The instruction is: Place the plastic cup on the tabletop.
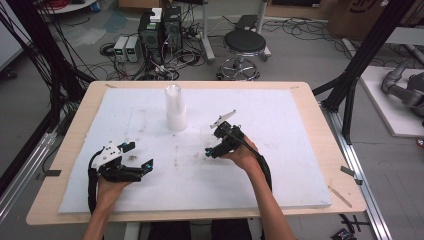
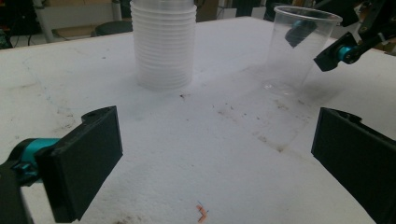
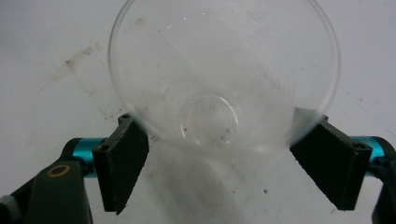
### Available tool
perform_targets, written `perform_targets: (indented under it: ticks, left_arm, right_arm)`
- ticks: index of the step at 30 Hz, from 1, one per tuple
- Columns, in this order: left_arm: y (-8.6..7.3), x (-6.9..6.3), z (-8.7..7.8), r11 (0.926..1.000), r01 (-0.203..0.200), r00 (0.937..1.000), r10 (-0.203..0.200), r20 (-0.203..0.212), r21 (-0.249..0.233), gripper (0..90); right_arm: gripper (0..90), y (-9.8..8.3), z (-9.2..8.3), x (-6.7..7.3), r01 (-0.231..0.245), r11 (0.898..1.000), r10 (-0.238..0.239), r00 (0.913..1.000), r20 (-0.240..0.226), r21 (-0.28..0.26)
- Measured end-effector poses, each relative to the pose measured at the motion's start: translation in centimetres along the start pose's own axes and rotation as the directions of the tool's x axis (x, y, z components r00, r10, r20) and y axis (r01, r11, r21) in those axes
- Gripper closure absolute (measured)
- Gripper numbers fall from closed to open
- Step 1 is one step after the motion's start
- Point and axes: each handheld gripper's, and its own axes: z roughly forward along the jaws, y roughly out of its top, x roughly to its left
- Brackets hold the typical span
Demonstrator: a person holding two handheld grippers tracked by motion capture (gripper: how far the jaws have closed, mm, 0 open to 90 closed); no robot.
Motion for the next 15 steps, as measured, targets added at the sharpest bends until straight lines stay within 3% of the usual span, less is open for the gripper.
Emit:
perform_targets:
  ticks: [8,15]
  left_arm:
    - [0.0,0.0,0.0,0.9999,-0.012,0.9999,0.012,-0.002,0.004,1.8]
    - [0.0,0.0,-0.1,1.0000,-0.003,0.9999,0.003,-0.010,-0.001,1.8]
  right_arm:
    - [20.0,-2.9,-1.8,0.7,-0.009,0.993,0.011,0.9998,0.015,-0.115]
    - [20.1,-6.6,-3.6,0.5,-0.011,0.976,0.024,0.9980,0.058,-0.218]
